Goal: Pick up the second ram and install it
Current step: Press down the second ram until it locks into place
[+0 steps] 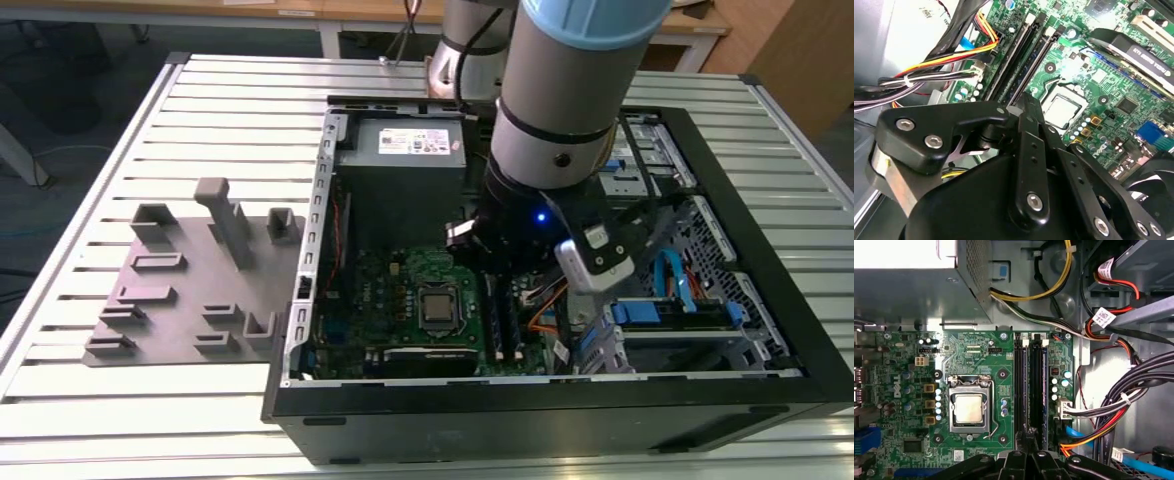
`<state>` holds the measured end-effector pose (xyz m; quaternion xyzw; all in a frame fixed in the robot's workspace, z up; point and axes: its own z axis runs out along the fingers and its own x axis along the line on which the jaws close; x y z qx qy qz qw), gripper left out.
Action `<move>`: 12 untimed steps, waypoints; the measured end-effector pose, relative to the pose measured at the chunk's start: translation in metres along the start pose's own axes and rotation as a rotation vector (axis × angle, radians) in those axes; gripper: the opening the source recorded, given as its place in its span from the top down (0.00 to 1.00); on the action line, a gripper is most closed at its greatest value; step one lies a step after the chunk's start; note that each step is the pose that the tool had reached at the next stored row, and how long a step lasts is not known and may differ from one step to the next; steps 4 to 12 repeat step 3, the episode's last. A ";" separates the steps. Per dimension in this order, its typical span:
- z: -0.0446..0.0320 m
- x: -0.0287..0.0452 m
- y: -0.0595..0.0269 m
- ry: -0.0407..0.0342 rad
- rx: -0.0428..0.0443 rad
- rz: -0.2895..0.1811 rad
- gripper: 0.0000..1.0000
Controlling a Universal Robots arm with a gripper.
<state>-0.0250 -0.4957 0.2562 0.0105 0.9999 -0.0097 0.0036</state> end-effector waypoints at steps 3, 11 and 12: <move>0.0000 0.0000 0.0000 0.0000 0.0000 0.000 0.93; 0.0000 0.0000 0.0000 0.0000 0.0000 0.000 0.93; 0.0000 0.0000 0.0000 0.0000 0.0000 0.000 0.93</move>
